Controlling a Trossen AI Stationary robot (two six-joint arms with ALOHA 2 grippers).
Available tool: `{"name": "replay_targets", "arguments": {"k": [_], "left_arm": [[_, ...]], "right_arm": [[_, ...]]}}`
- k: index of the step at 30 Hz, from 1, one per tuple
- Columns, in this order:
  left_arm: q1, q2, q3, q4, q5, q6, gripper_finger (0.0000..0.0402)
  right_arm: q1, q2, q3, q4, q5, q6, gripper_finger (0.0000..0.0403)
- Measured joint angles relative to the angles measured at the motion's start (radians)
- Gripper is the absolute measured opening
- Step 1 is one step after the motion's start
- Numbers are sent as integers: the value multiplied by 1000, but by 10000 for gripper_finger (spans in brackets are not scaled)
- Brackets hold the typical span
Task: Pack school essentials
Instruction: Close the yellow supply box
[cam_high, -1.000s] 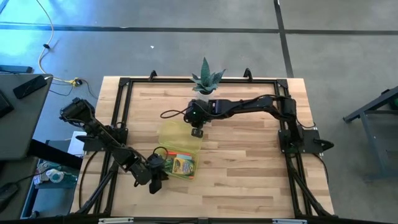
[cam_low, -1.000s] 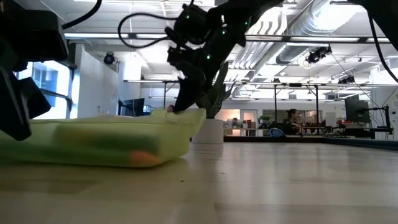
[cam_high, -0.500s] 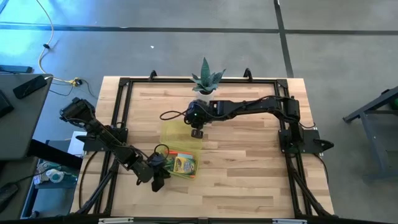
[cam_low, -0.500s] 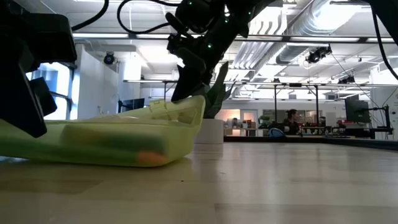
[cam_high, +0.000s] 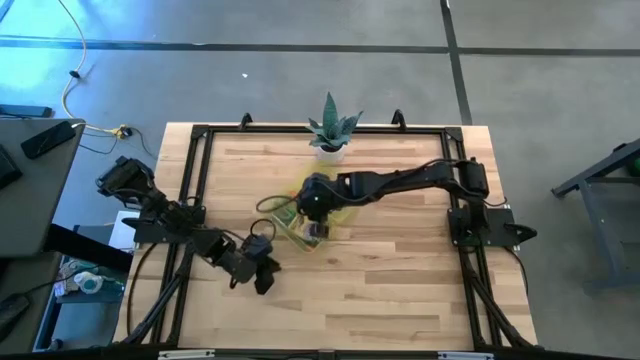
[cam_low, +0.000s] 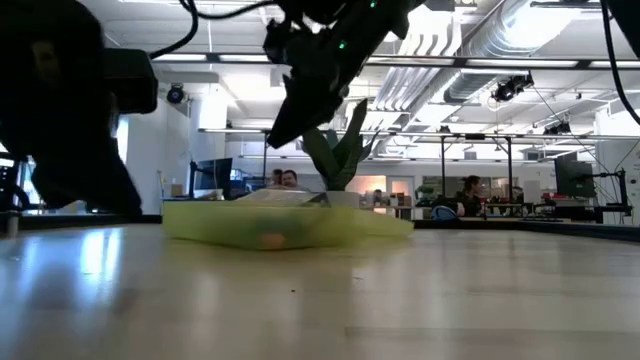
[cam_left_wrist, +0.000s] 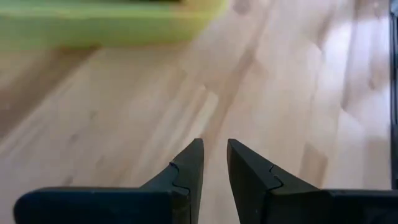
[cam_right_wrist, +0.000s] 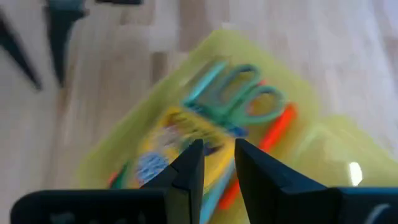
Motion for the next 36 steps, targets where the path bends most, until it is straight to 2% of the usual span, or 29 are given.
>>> {"name": "replay_targets", "arguments": {"k": [5, 12, 16, 20, 29, 33, 36], "left_arm": [[2, 0, 0, 4, 15, 54, 62], [1, -10, 1, -3, -75, 174, 62], [7, -54, 2, -16, -113, 236, 62], [45, -149, 2, -75, -116, 303, 62], [272, -371, 2, -317, -99, 404, 62], [412, -428, 2, -392, -31, 455, 62], [519, -443, 2, -429, 3, 501, 62]], "right_arm": [[12, -39, 0, -73, 24, 11, 82], [12, -84, -1, -215, 99, 93, 82], [10, -96, -1, -311, 132, 121, 82], [9, -98, -1, -401, 157, 128, 82], [-20, -98, -2, -582, 206, 121, 82], [-51, -99, -5, -628, 208, 121, 82], [-84, -118, -80, -608, 206, 120, 82]]}}
